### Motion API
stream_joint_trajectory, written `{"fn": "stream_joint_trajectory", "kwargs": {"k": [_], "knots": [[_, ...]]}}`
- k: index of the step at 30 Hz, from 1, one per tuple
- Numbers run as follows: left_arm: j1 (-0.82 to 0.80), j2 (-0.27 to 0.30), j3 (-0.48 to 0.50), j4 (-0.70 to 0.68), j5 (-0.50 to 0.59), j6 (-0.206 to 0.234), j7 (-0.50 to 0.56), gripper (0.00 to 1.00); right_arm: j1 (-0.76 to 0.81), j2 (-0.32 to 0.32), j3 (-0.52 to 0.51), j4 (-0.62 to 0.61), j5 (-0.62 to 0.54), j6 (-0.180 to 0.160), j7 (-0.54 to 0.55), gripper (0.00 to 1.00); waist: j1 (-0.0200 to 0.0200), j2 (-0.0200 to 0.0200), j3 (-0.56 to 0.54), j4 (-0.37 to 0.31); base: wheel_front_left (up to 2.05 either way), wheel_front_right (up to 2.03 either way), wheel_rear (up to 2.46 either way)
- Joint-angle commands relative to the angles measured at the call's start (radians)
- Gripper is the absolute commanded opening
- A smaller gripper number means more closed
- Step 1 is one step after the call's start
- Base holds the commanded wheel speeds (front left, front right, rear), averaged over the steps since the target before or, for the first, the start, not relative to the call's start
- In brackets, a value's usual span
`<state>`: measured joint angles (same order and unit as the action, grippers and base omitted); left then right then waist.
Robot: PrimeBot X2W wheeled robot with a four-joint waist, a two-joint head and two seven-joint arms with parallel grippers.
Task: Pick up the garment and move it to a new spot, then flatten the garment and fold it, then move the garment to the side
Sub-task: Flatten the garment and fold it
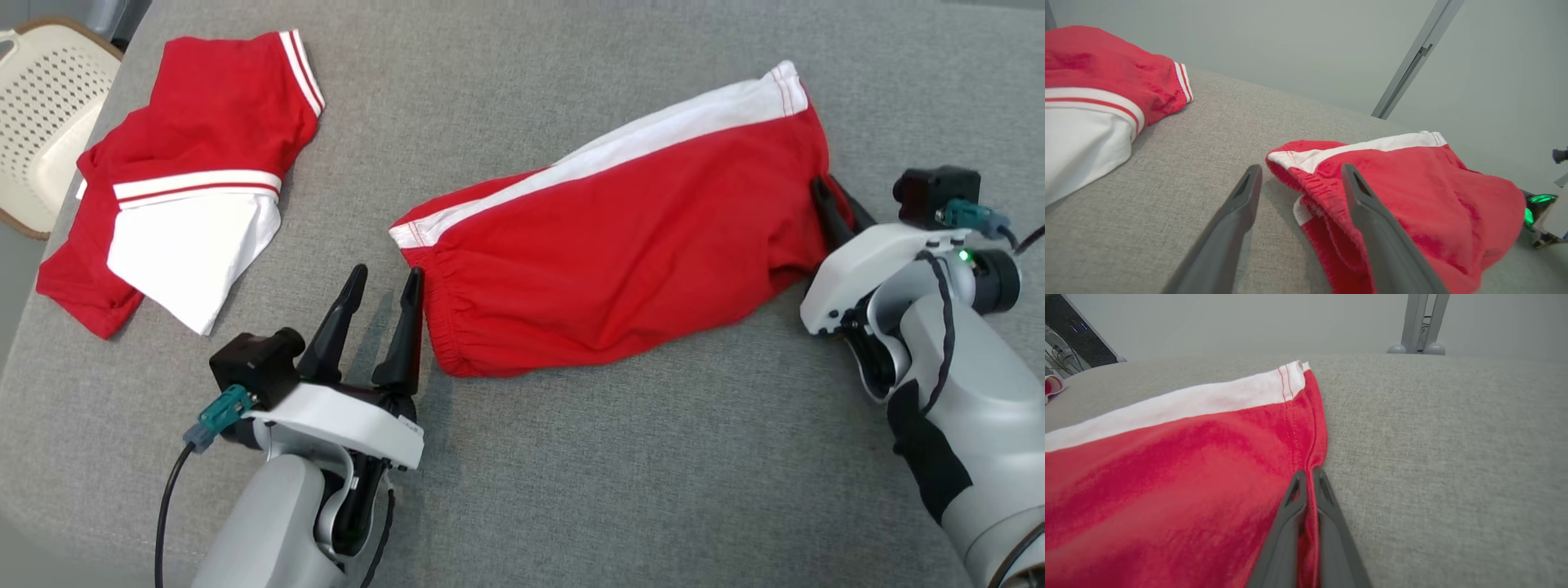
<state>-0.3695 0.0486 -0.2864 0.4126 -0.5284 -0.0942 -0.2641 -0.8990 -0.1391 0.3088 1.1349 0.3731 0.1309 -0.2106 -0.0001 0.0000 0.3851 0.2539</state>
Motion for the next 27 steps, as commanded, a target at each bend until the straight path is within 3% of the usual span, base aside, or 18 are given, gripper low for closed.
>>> {"fn": "stream_joint_trajectory", "kwargs": {"k": [1,16,22,27], "knots": [[0.009,0.004,0.007,0.002,0.007,0.005,0.0,1.0,0.044,-0.005,0.004,0.021,0.009,0.0,-0.001,0.0,0.0001,0.0,-0.014,-0.01,0.0,0.0,0.0],[0.139,0.004,0.062,0.033,0.117,-0.004,0.0,1.0,0.259,-0.016,-0.029,-0.105,0.182,0.0,-0.056,0.0,0.0001,0.0,-0.159,-0.128,0.0,0.0,0.0],[0.166,0.004,0.077,0.034,0.134,-0.005,0.0,1.0,0.313,-0.034,-0.091,-0.198,0.147,0.0,-0.056,0.0,0.0001,0.0,-0.174,-0.152,0.0,0.0,0.0],[0.175,0.004,0.072,0.044,0.131,-0.008,0.0,1.0,0.314,-0.008,-0.089,-0.304,0.087,0.0,-0.055,0.0,0.0001,0.0,-0.183,-0.151,0.0,0.0,0.0]]}}
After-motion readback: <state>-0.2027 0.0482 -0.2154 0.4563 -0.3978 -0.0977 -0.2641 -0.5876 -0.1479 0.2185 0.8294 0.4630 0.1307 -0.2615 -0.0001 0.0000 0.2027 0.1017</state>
